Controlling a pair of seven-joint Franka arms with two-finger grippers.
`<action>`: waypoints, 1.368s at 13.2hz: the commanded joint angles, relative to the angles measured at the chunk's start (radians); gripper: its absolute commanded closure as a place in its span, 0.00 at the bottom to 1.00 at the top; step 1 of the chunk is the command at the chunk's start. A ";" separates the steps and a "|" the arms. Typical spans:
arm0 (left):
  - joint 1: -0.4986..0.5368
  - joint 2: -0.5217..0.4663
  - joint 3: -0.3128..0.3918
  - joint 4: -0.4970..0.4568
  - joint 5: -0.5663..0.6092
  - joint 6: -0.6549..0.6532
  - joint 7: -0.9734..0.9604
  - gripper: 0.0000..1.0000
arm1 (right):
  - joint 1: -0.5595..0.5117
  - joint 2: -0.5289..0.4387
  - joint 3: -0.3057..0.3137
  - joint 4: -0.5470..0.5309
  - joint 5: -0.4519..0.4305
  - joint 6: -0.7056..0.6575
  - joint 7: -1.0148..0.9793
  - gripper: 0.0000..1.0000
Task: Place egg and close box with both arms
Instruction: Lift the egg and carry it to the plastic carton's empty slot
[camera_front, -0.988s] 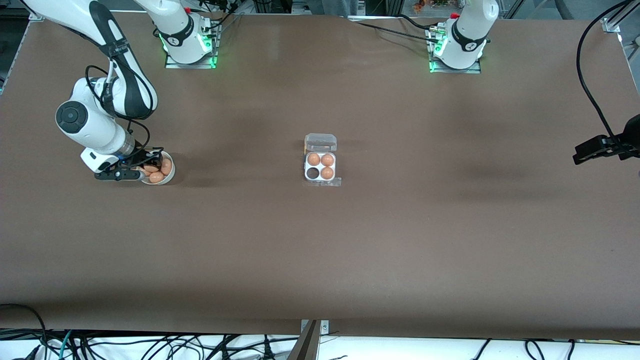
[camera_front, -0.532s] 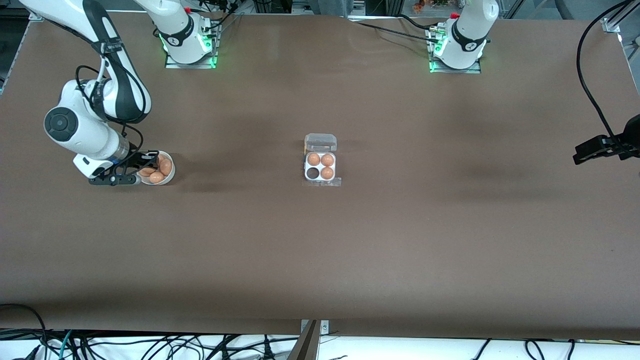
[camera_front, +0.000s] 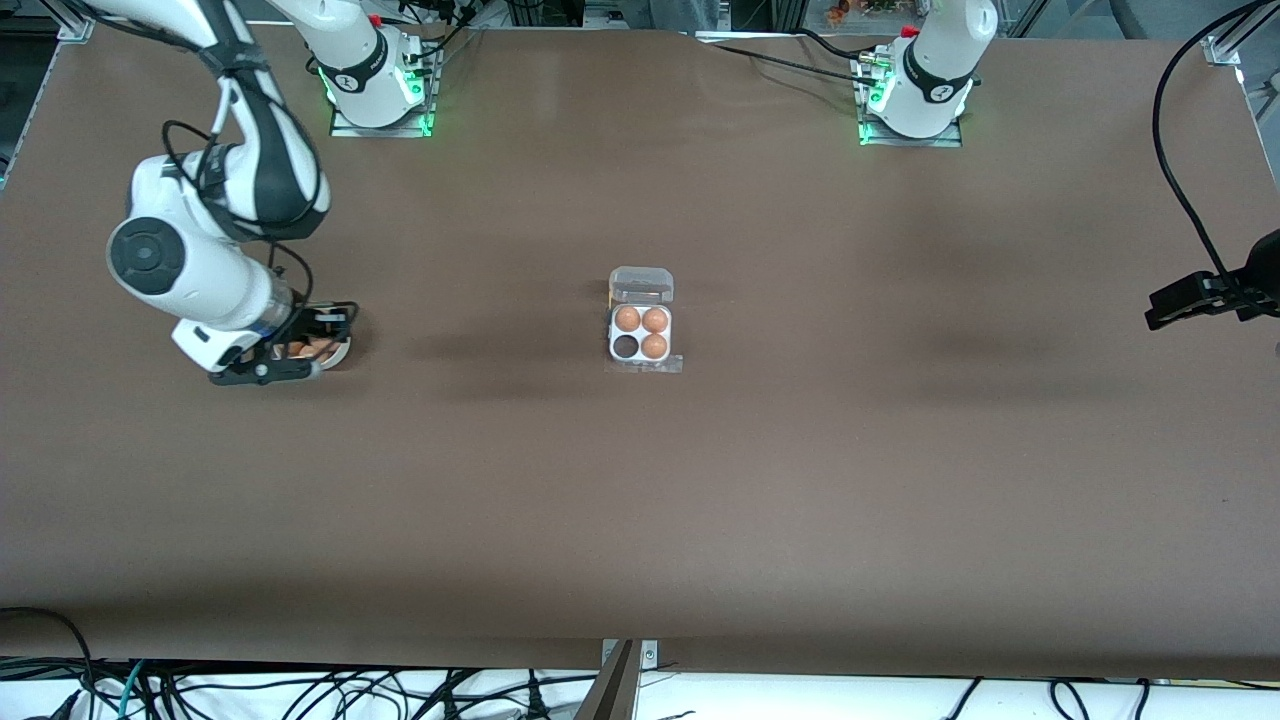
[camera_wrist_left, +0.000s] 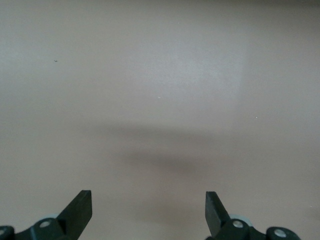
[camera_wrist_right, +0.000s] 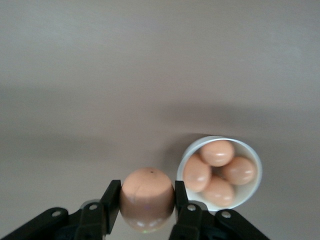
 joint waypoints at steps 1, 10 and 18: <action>0.010 0.006 -0.003 0.018 -0.009 -0.013 0.022 0.00 | 0.109 0.043 0.002 0.087 0.002 -0.054 0.166 0.79; 0.010 0.006 -0.003 0.018 -0.011 -0.013 0.022 0.00 | 0.475 0.308 0.002 0.375 0.002 -0.044 0.810 0.79; 0.010 0.006 -0.003 0.018 -0.014 -0.012 0.022 0.00 | 0.591 0.452 0.002 0.506 0.000 0.025 0.958 0.79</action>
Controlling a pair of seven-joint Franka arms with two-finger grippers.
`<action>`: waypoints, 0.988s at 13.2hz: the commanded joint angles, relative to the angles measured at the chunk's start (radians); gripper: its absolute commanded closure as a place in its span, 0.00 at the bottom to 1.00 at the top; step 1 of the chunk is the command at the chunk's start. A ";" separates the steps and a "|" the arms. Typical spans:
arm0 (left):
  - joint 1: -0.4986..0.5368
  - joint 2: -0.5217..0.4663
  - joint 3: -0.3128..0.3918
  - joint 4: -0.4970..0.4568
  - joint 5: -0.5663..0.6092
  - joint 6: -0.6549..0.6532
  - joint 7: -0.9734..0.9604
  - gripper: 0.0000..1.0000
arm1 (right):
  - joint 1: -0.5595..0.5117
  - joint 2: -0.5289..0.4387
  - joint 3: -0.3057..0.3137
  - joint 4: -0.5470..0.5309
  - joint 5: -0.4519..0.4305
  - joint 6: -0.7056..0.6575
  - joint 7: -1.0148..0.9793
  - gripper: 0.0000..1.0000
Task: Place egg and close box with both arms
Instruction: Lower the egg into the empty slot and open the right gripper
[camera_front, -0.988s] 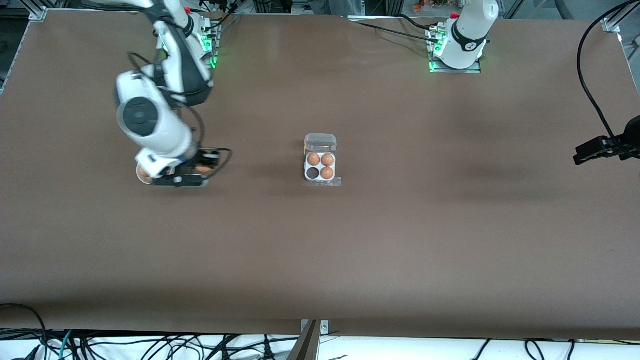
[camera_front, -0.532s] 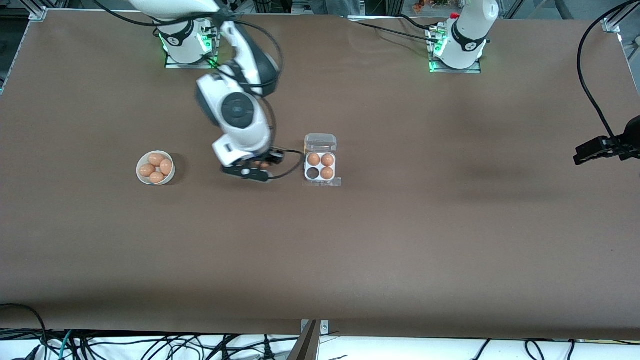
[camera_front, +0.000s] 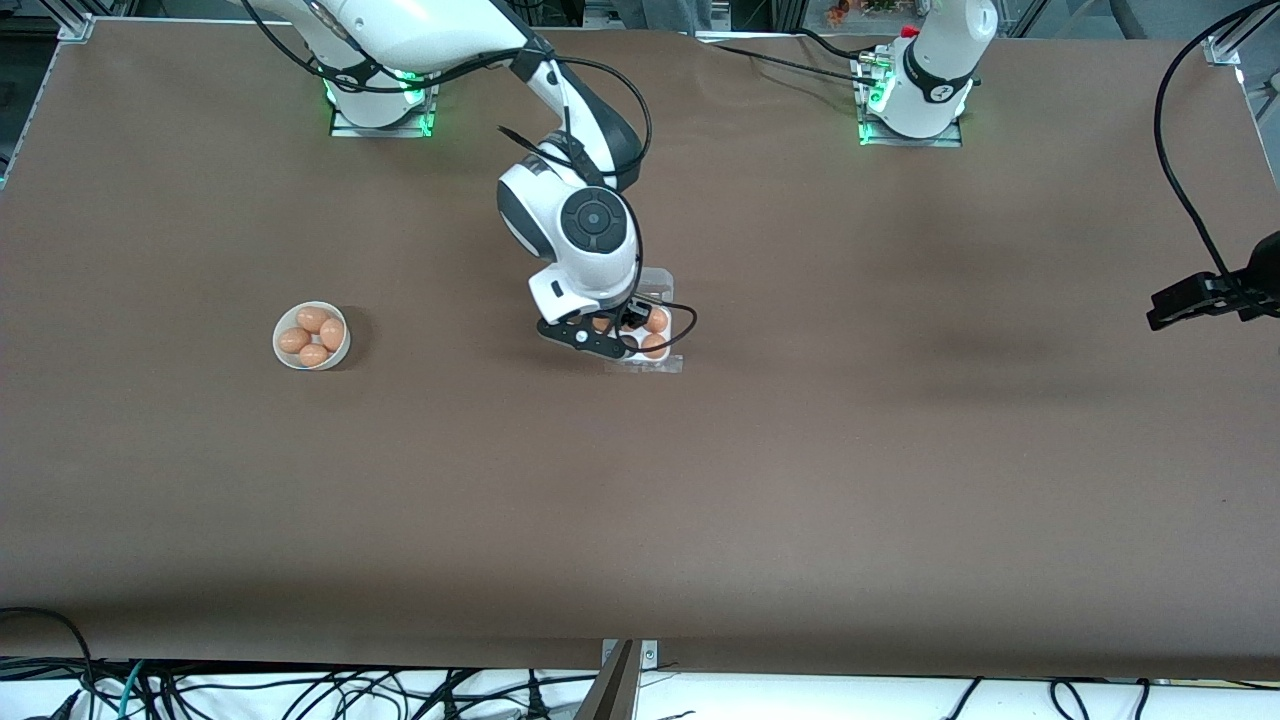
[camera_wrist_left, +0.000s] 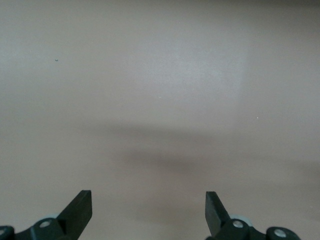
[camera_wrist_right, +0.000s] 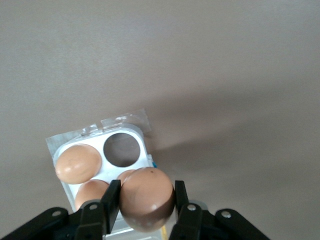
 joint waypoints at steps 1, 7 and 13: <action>0.007 0.005 -0.003 0.018 -0.014 -0.012 0.022 0.00 | 0.015 0.028 -0.006 0.035 -0.001 0.039 0.011 0.79; 0.009 0.011 -0.003 0.018 -0.014 -0.012 0.022 0.00 | 0.018 0.079 -0.006 0.063 -0.002 0.086 0.005 0.79; 0.009 0.011 -0.003 0.020 -0.015 -0.012 0.022 0.00 | 0.032 0.100 -0.006 0.070 -0.002 0.113 0.007 0.79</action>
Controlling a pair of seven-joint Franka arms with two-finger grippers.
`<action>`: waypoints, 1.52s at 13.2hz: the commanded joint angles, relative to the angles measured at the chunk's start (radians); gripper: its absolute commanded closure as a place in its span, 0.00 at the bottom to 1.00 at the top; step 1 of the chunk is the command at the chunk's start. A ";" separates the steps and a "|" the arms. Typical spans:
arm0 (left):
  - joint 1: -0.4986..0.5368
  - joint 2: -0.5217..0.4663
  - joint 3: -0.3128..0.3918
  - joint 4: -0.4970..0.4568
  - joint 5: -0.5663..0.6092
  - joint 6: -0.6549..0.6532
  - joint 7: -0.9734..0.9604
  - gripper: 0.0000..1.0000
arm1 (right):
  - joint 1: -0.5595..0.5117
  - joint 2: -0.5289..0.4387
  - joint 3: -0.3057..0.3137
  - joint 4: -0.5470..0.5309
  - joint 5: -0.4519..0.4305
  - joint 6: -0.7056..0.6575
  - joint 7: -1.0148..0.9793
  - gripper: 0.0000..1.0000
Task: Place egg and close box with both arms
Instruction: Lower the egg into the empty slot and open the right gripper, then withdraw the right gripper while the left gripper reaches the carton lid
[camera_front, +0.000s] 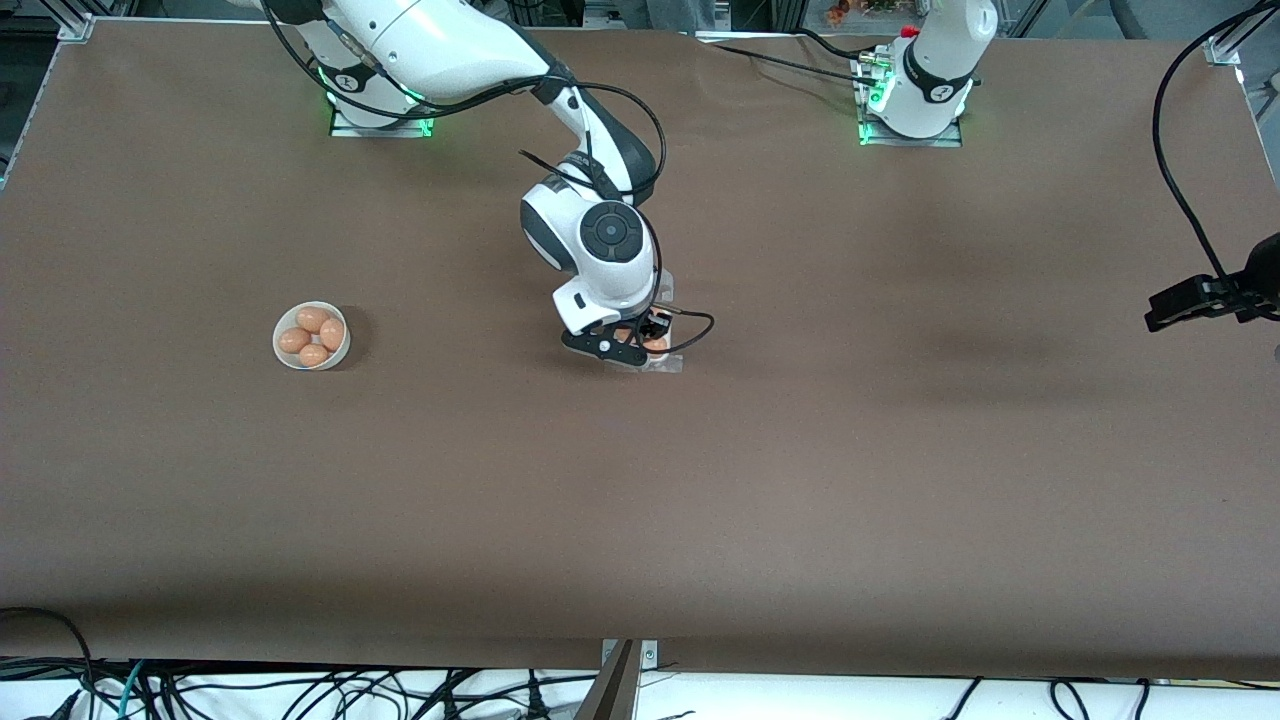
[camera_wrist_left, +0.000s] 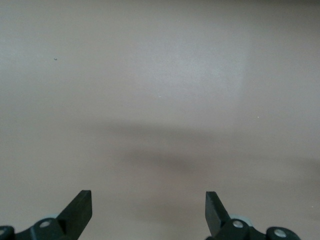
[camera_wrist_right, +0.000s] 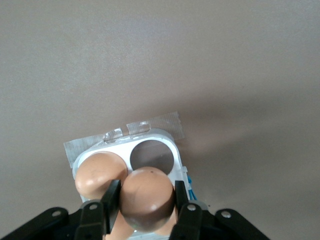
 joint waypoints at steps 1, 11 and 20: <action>0.009 0.006 -0.001 0.020 -0.015 -0.012 0.022 0.00 | 0.009 0.023 -0.006 0.032 -0.002 0.031 0.005 0.79; 0.004 0.006 -0.006 0.017 -0.018 -0.012 0.016 0.00 | 0.007 0.031 -0.007 0.032 -0.008 0.040 -0.002 0.00; -0.051 0.030 -0.125 0.007 -0.145 -0.128 0.007 0.36 | -0.020 0.013 -0.015 0.055 -0.084 0.028 -0.084 0.00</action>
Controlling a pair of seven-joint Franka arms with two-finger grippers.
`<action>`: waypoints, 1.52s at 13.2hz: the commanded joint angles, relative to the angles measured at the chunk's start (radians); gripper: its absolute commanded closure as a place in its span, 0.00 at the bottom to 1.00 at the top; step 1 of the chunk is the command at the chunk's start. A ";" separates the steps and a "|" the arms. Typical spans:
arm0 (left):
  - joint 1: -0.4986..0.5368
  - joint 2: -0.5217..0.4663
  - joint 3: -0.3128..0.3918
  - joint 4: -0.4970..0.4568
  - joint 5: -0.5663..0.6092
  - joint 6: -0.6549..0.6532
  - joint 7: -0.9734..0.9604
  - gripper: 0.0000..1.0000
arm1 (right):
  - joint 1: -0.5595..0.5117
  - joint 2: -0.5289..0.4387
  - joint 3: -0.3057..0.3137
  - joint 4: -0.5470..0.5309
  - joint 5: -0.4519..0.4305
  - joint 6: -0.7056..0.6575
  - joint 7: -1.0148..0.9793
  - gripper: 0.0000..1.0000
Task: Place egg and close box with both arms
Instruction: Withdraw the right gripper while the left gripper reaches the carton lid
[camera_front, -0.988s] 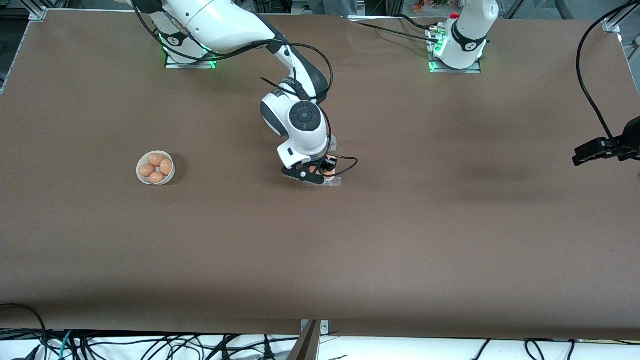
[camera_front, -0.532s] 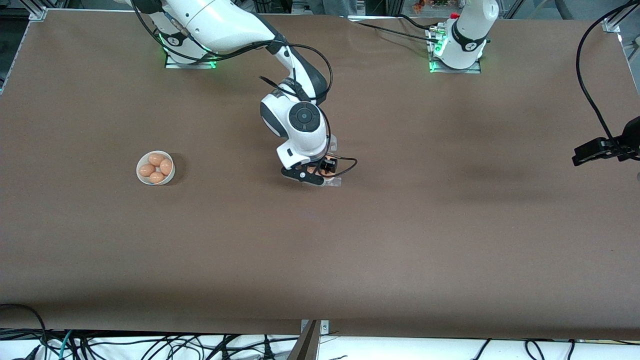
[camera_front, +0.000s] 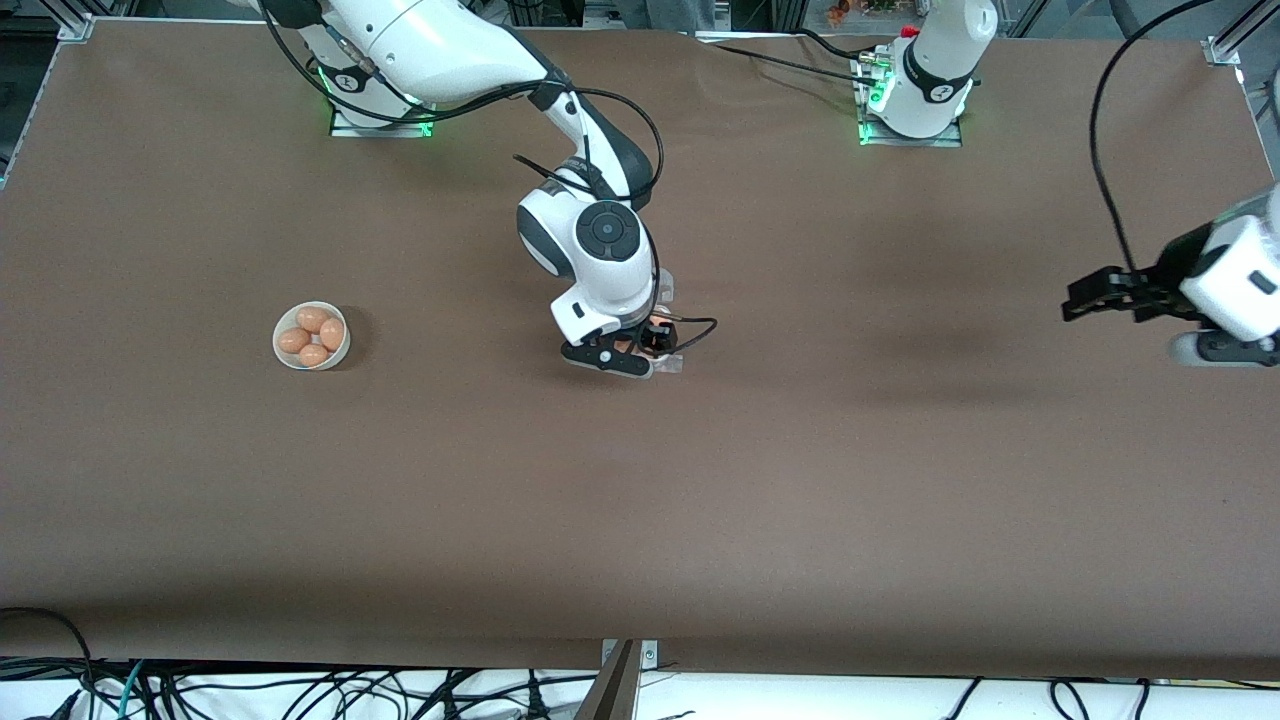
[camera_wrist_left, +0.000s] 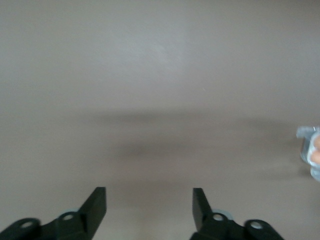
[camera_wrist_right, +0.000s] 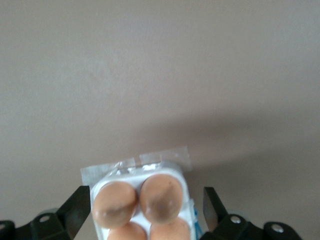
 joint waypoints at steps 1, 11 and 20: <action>-0.008 0.026 -0.049 0.010 -0.076 -0.078 0.003 0.51 | -0.013 -0.005 0.001 0.018 -0.025 -0.013 -0.072 0.00; -0.221 0.194 -0.084 0.014 -0.334 -0.184 -0.329 0.96 | -0.227 -0.150 -0.014 0.012 -0.008 -0.256 -0.557 0.00; -0.457 0.394 -0.084 0.027 -0.409 -0.064 -0.514 0.96 | -0.537 -0.567 -0.008 -0.228 0.061 -0.354 -0.765 0.00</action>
